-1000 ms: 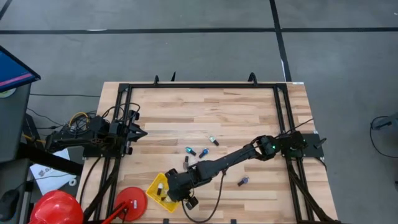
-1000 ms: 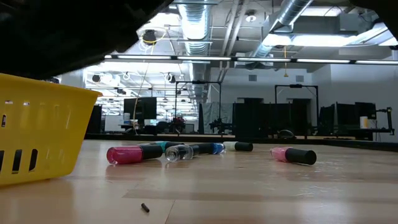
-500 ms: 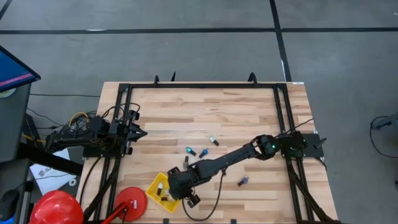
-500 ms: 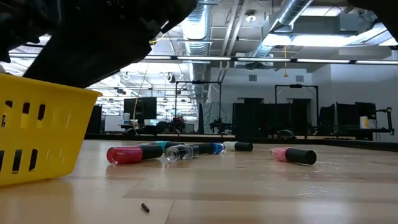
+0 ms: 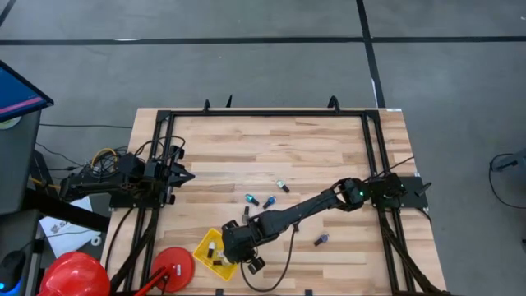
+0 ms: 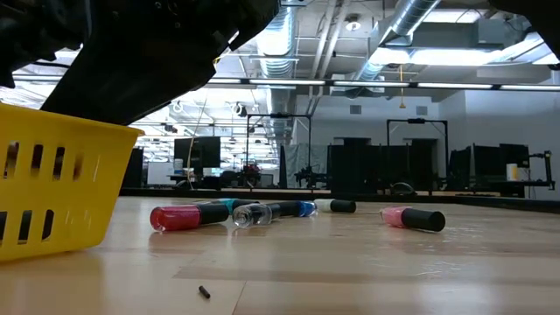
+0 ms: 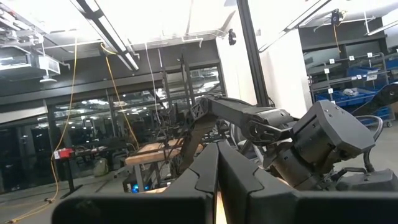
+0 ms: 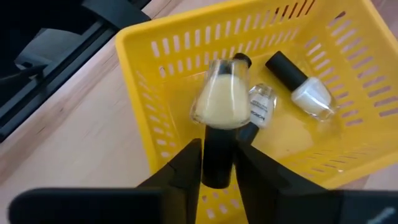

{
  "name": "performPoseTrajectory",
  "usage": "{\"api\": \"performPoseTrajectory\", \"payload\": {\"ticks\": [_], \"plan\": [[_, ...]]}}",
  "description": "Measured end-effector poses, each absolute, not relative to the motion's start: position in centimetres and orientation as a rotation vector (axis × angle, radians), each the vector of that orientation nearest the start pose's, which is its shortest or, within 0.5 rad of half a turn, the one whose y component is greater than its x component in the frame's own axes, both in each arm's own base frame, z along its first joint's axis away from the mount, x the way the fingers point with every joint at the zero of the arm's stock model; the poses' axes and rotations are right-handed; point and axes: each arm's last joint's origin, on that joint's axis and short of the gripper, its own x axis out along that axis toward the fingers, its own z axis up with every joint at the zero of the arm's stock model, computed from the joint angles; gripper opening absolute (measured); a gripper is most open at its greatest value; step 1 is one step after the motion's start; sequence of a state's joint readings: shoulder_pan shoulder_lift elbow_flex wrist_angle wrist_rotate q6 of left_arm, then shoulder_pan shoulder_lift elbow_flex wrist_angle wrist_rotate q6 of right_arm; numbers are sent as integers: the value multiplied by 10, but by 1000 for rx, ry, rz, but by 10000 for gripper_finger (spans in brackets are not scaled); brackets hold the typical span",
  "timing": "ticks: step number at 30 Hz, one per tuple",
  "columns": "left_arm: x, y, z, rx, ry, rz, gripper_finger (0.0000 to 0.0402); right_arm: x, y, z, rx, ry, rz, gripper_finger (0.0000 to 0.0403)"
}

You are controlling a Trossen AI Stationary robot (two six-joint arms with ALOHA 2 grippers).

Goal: Pick & Place Nail Polish
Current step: Put the yellow nail polish into the yellow basket, then put the purple nail polish into the yellow basket

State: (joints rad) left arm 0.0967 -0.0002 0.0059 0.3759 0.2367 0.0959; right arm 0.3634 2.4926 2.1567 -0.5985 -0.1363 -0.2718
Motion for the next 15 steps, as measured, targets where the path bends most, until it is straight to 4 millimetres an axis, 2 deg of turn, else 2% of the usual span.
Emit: {"api": "performPoseTrajectory", "payload": {"ticks": [10, 13, 15], "plan": [[90, 2, 201, 158, -384, -120, 1, 504, 194, 163, -352, 855, 585, 116], [90, 2, 201, 158, -384, -120, 1, 501, 192, 177, -362, 835, 583, 125], [90, 2, 201, 158, -384, -120, 1, 497, 190, 198, -361, 814, 579, 132]]}}
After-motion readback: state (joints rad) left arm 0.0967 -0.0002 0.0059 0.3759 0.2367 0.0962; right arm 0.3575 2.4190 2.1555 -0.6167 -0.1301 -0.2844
